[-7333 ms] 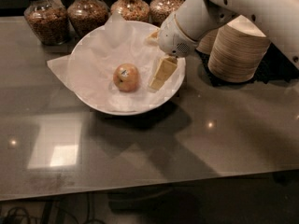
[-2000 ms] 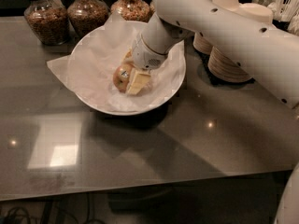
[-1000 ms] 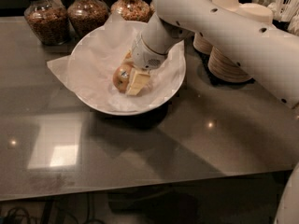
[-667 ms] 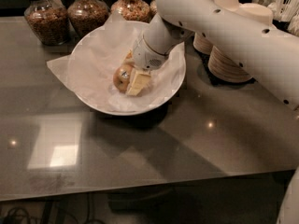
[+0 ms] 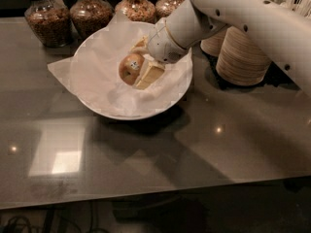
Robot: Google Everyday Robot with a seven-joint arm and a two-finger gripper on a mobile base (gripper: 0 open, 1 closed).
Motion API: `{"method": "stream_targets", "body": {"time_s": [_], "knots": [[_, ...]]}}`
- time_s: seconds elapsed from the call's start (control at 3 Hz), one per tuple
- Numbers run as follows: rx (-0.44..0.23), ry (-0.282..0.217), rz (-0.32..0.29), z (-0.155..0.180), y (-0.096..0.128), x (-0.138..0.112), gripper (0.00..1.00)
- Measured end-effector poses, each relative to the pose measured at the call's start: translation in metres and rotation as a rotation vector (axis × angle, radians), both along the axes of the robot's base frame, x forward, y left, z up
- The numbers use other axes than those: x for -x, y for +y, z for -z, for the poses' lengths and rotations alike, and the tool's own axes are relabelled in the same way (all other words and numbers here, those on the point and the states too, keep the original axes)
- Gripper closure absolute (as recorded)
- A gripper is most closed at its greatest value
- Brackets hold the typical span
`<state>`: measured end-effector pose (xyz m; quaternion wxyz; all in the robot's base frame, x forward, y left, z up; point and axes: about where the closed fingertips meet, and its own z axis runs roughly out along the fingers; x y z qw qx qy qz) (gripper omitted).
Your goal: Pick apple from white bowl
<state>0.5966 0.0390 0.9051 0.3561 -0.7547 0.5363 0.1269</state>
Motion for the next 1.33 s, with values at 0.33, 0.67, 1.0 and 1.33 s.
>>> {"method": "stream_targets", "body": {"time_s": [0.33, 0.67, 1.0, 1.33], "knots": [[-0.067, -0.039, -0.005, -0.028, -0.009, 0.012, 1.0], [-0.135, -0.022, -0.004, -0.05, -0.024, 0.027, 1.0], [-0.204, 0.02, -0.015, -0.068, -0.036, 0.051, 1.0], [-0.204, 0.02, -0.015, -0.068, -0.036, 0.051, 1.0]]}}
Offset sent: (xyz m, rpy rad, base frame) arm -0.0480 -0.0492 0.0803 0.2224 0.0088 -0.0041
